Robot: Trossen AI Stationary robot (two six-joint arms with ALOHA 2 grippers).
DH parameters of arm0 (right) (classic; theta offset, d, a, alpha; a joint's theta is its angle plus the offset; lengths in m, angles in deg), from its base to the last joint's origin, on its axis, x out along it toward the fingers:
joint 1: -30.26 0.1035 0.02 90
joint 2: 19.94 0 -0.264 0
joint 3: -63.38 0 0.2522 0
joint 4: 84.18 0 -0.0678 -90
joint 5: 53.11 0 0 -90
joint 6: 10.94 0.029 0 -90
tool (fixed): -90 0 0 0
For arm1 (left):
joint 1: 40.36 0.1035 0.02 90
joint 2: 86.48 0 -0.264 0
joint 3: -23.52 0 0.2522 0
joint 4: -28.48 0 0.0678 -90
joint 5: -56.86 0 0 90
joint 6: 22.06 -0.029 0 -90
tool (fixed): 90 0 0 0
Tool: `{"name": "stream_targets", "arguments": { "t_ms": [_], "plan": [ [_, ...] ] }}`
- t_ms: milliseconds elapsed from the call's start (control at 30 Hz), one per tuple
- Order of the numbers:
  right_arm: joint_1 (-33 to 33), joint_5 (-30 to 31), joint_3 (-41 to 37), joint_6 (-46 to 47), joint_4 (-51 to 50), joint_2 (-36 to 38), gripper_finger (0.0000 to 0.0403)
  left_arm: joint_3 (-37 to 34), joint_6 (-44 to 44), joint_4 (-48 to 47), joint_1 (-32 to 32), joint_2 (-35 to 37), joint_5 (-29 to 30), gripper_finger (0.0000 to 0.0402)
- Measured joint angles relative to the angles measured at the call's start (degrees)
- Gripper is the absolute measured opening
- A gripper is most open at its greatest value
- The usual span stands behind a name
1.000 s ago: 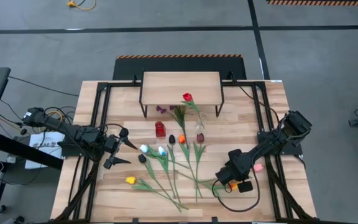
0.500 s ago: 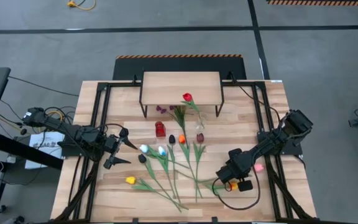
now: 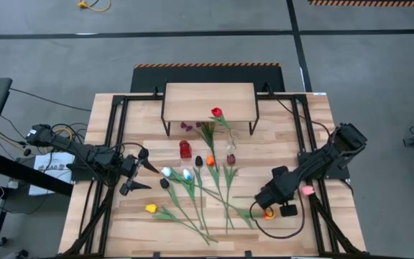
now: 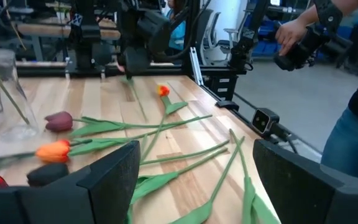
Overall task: Pick and place flowers into a vace then onto a shelf
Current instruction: Put the pink tulip into the transparent vase
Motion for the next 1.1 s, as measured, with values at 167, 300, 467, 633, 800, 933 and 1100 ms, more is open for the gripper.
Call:
{"name": "stream_targets", "arguments": {
  "t_ms": [167, 300, 467, 633, 800, 933, 1100],
  "plan": [
    [0.0, 0.6, 3.2, 0.0, -4.5, 3.0, 0.0001, 0.0, 9.6, 0.6, 0.0, 0.0, 0.0, 0.0303],
    [0.0, 1.8, 7.3, -1.0, -9.2, 4.2, 0.0001, 0.0, 21.5, 3.5, 0.0, 0.0, 0.0, 0.0303],
    [-1.3, 5.0, 13.1, -3.8, -14.5, 4.3, 0.0000, 0.0, 28.6, 8.9, 0.0, 0.0, 1.4, 0.0303],
    [-4.2, 9.7, 17.5, -5.0, -18.5, 4.3, 0.0000, 0.2, 34.9, 12.6, 0.0, 0.0, 5.9, 0.0303],
    [-6.7, 15.1, 21.7, -7.4, -23.0, 4.3, 0.0000, 0.3, 36.4, 15.7, 0.0, 0.0, 11.4, 0.0303],
    [-8.3, 18.6, 24.4, -9.8, -25.1, 4.3, 0.0000, 0.4, 36.2, 17.1, 0.0, 0.0, 14.0, 0.0303],
    [-9.7, 21.9, 27.4, -15.0, -25.1, 3.6, 0.0000, 0.5, 32.8, 16.8, 0.0, 0.0, 16.1, 0.0303]
  ]
}}
